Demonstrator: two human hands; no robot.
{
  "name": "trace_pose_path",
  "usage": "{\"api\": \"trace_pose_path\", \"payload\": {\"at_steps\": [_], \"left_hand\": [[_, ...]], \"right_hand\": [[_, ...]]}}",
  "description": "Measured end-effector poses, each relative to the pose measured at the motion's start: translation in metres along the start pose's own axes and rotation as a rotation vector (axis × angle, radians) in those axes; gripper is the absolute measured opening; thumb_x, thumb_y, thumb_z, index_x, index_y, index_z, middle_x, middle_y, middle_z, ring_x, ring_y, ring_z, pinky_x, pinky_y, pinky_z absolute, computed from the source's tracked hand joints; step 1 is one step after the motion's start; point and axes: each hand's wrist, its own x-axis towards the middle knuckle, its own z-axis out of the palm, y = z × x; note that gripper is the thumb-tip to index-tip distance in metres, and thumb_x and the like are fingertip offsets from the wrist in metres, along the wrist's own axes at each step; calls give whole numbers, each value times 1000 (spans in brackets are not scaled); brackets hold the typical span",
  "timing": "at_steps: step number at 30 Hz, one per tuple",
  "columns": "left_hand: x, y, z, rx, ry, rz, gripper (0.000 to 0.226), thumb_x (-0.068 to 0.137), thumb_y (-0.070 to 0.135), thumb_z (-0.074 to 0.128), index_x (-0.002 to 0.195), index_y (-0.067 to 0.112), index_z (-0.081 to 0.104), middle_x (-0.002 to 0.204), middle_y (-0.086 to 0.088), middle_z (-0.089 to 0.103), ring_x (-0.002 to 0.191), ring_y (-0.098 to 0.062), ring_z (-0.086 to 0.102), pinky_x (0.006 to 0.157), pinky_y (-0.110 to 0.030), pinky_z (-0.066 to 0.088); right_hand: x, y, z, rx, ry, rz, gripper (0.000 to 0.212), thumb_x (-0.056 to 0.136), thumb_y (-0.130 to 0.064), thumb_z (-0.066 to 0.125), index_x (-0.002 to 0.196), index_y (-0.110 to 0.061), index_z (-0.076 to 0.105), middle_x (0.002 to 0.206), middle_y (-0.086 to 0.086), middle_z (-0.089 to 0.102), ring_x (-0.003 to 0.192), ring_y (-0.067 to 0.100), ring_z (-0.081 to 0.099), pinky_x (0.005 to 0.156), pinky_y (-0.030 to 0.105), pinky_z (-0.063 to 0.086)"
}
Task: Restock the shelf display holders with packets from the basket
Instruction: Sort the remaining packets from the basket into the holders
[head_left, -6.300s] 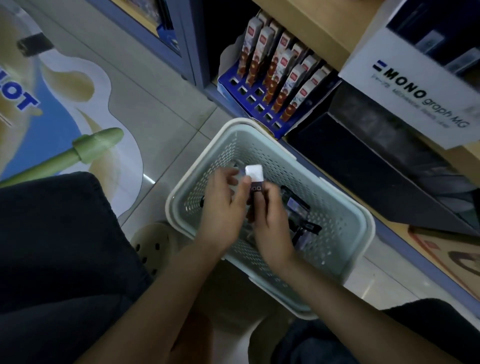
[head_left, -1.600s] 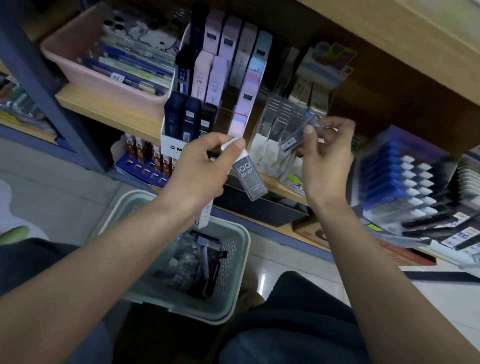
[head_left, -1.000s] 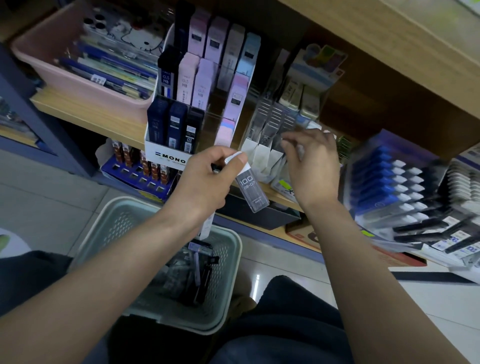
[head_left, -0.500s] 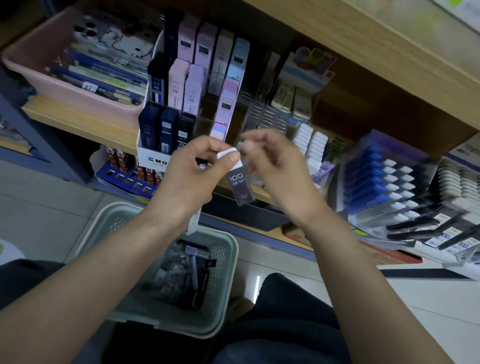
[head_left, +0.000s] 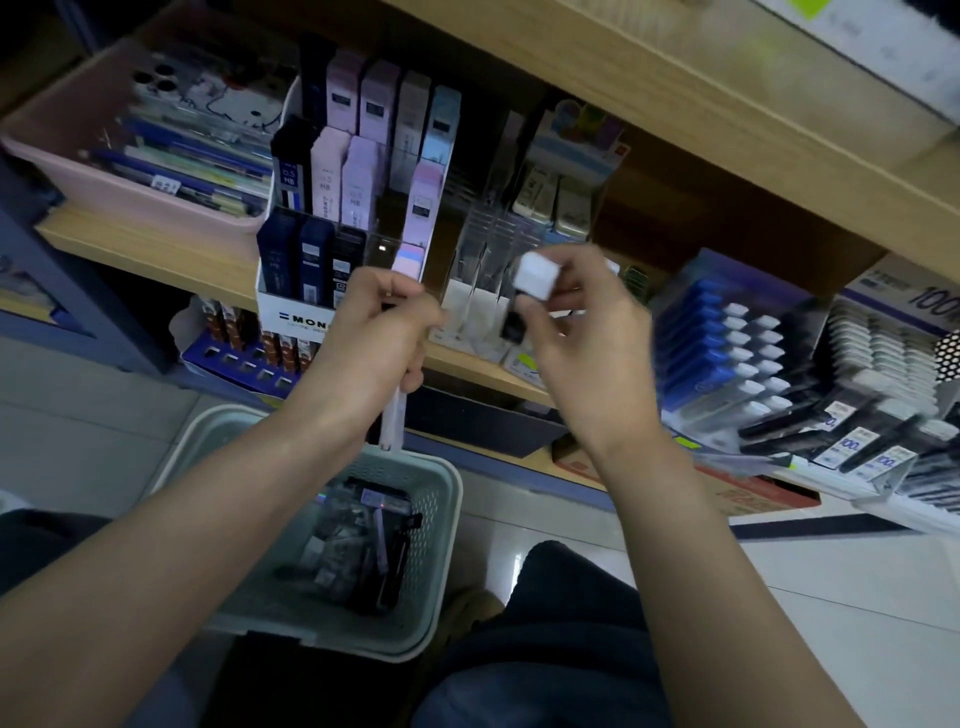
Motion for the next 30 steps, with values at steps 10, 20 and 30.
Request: {"api": "trace_pose_path", "payload": {"at_steps": [10,20,30], "left_hand": [[4,-7,2,-66,10,-28,20,99,6,38,86,17,46,77,-2,50,60,-11,52,69,-29,48],[-3,-3,5,-199,-89,-61,16,100,10,39,89,14,51,82,-7,61,83,-21,68,84,-29,54],[-5,0,1,-234,-71,-44,10,96,13,46,91,11,55,84,-5,65,91,-18,70,89,-31,54]], "right_hand": [[10,37,-3,-158,78,119,22,92,-13,57,113,-13,60,108,7,59,91,23,60,82,44,51],[10,44,0,-220,5,124,15,85,-11,66,98,-13,61,97,0,56,83,14,58,77,33,52],[9,9,6,12,3,218,9,95,-25,53,94,-18,58,86,-3,59,69,8,53,65,24,42]]}}
